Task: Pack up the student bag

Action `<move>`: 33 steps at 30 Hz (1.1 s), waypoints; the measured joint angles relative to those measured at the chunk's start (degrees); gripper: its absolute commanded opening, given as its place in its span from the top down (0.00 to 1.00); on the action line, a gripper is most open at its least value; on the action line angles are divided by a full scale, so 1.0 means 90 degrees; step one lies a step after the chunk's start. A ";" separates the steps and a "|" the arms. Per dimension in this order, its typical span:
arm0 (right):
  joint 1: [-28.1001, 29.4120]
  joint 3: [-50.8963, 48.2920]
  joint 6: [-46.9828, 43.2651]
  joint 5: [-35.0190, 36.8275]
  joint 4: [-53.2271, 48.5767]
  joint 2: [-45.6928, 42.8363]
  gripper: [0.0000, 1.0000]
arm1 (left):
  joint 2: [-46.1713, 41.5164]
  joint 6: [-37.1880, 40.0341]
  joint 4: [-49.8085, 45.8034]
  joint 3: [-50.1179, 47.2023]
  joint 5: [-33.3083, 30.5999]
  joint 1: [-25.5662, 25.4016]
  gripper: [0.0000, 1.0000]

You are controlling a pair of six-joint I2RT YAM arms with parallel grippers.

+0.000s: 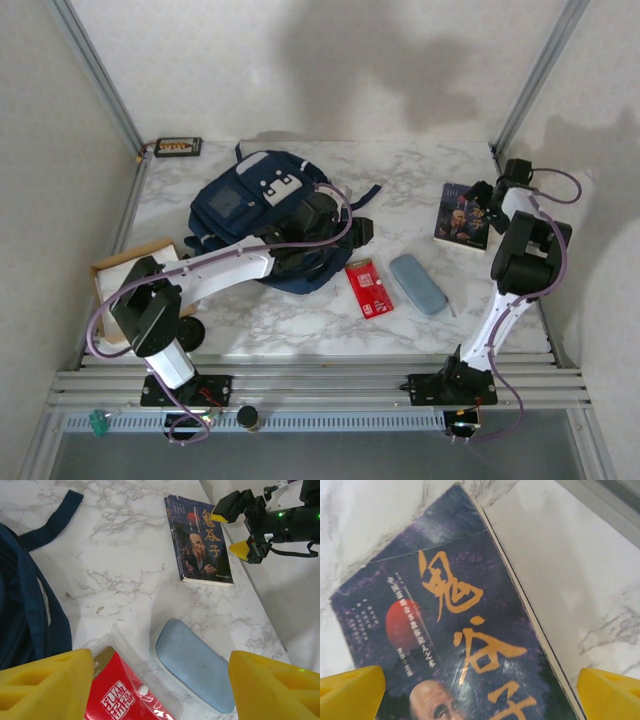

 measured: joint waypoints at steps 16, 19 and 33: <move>0.0517 0.1307 -0.1018 -0.0338 -0.0423 0.1134 0.01 | 0.0398 -0.0338 0.0272 -0.0017 -0.0279 -0.0010 0.28; 0.0833 0.1413 -0.1297 -0.0542 -0.0442 0.1209 0.02 | 0.0398 -0.0381 0.0272 -0.0017 -0.0381 -0.0010 0.28; 0.1775 0.0372 -0.1690 -0.1693 -0.0282 0.0495 0.11 | 0.0398 -0.0600 0.0287 -0.0029 -0.0614 -0.0007 0.28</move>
